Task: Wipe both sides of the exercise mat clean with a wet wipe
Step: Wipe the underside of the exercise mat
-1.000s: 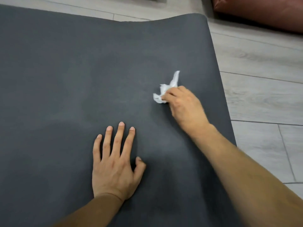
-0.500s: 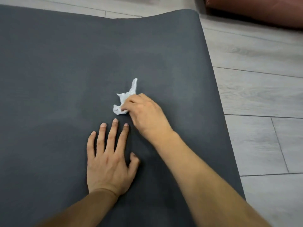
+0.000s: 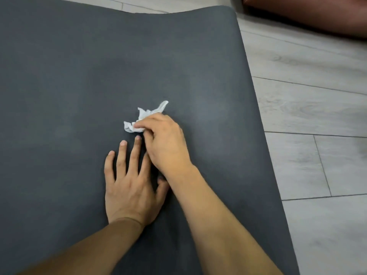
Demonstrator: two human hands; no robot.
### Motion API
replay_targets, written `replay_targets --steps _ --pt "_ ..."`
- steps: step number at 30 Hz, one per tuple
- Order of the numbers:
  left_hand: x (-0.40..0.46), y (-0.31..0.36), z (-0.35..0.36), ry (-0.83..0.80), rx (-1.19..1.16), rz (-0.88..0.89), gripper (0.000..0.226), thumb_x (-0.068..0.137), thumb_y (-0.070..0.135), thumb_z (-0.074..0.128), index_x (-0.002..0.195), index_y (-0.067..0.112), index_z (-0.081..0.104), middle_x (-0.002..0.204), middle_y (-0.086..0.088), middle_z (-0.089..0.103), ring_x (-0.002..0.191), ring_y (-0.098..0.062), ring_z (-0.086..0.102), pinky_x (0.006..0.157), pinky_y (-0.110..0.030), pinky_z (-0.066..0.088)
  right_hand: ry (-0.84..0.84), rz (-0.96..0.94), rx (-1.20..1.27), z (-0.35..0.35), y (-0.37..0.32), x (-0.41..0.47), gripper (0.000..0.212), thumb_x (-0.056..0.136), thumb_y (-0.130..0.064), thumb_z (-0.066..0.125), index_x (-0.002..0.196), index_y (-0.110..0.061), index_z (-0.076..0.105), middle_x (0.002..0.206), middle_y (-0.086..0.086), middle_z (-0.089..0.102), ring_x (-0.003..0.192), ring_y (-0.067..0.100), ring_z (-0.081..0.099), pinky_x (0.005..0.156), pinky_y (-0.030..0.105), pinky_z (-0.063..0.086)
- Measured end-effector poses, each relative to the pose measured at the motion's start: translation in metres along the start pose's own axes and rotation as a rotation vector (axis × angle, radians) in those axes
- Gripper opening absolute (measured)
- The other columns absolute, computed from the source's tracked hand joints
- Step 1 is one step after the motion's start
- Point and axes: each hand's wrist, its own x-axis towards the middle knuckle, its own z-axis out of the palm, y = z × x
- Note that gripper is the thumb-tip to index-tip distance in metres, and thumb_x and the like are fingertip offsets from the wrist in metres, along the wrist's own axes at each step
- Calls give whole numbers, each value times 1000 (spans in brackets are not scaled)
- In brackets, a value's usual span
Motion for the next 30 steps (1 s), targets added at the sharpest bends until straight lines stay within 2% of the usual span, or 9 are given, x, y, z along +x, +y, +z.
replay_targets --steps 4,7,10,13,16,19,23,26,30 --pt "1 2 -3 -14 -8 -16 76 86 45 43 156 15 43 164 -11 35 153 -39 27 124 -60 17 -25 -257 -385 -48 53 -1 25 83 -12 53 93 -18 75 95 1 68 81 25 58 72 33 47" --pt "1 2 -2 -21 -17 -17 76 86 44 44 157 17 42 165 -11 34 153 -39 25 125 -59 15 132 93 -629 -118 127 -18 26 81 0 58 93 -15 76 95 8 67 86 35 61 71 39 50" --pt "1 2 -1 -26 -16 -16 76 86 44 45 157 17 42 165 -11 33 153 -39 24 125 -58 14 279 415 -509 -121 134 -36 31 83 2 56 99 -15 76 108 8 69 99 33 63 84 36 48" --pt "0 1 -1 -27 -24 -19 76 87 45 45 156 17 41 166 -10 32 154 -38 23 125 -58 13 448 404 -106 -61 84 -31 30 79 1 57 92 -16 78 107 3 72 99 23 67 94 35 50" --pt "1 0 0 -42 -24 -10 77 90 50 40 158 15 36 166 -10 33 155 -37 21 125 -58 12 193 191 71 -3 17 -24 27 81 -3 58 93 -17 78 105 -1 72 100 20 64 94 34 48" --pt "1 -1 1 -44 -14 -6 77 91 52 37 158 14 36 165 -10 34 155 -37 20 125 -58 12 -49 -43 -87 -8 0 -23 25 86 -11 54 96 -18 76 103 -2 69 92 23 59 81 31 47" --pt "-1 1 0 -39 -28 -19 75 88 47 42 157 16 40 167 -9 30 155 -38 21 125 -57 12 272 141 -529 -94 116 -47 28 87 -17 47 89 -15 75 93 7 67 82 33 59 71 39 51" --pt "0 2 1 -32 -26 -22 75 87 47 42 156 17 40 166 -9 32 155 -37 21 126 -57 12 448 299 -511 -99 151 -80 27 84 0 53 98 -13 72 104 5 67 93 28 56 84 39 50" --pt "-1 2 2 -19 5 -23 73 88 46 42 156 20 40 166 -7 33 155 -35 23 126 -55 13 589 198 -324 -86 165 -75 31 81 3 53 100 -14 71 107 1 68 98 21 54 91 34 46"
